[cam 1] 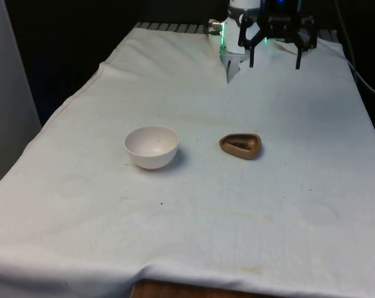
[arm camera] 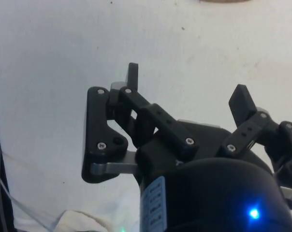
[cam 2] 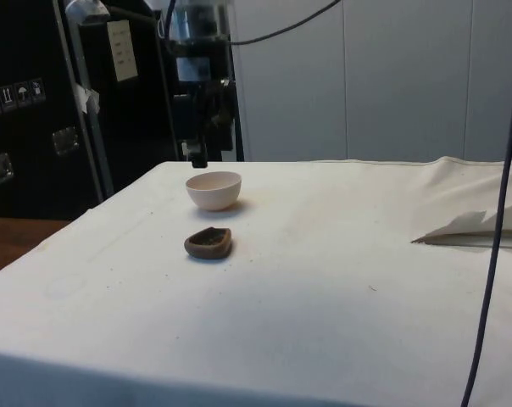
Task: Pour the coffee beans from the cup into the bowl.
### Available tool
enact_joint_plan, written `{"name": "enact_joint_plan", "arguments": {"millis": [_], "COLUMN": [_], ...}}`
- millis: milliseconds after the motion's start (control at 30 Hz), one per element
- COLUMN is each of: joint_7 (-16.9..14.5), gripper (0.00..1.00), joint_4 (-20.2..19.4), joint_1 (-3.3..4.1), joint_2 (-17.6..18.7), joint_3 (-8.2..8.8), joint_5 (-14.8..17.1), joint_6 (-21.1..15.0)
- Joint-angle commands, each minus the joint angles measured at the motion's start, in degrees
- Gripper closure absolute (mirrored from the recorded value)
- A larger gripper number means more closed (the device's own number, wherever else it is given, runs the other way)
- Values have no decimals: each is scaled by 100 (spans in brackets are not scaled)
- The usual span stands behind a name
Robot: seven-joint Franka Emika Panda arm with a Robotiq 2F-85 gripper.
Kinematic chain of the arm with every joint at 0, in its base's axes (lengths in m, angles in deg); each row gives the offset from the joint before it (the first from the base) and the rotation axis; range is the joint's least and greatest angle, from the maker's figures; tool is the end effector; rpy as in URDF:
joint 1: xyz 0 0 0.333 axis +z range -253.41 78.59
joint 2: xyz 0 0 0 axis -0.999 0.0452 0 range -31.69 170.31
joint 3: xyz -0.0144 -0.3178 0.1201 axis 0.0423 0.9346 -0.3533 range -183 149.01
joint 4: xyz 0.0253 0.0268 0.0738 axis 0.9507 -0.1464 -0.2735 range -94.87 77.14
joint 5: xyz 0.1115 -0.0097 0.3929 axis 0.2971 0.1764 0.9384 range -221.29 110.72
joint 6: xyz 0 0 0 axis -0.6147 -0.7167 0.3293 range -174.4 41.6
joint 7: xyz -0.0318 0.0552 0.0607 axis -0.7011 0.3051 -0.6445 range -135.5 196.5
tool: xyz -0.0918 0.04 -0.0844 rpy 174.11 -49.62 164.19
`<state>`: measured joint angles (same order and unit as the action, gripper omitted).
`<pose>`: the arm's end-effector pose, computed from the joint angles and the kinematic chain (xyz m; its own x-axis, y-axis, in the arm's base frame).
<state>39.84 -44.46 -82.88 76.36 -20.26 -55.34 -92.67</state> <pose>0.5580 0.0762 0.3200 0.9996 -0.0268 0.0100 -0.0267 -0.9996 -0.0080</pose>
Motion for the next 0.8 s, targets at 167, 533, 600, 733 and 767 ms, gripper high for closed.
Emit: {"name": "enact_joint_plan", "arguments": {"millis": [167, 533, 600, 733, 767], "joint_7": [34, -115, -149, -206, -229], "gripper": [0, 0, 0, 0, 0], "joint_4": [229, 229, 229, 241, 252], "joint_1": [11, 11, 11, 11, 6], "joint_2": [395, 728, 785, 911, 951], "joint_3": [-34, -69, -74, -80, -80], "joint_5": [-120, -229, -258, -315, -321], "joint_6": [-172, -670, -756, -940, -980]}}
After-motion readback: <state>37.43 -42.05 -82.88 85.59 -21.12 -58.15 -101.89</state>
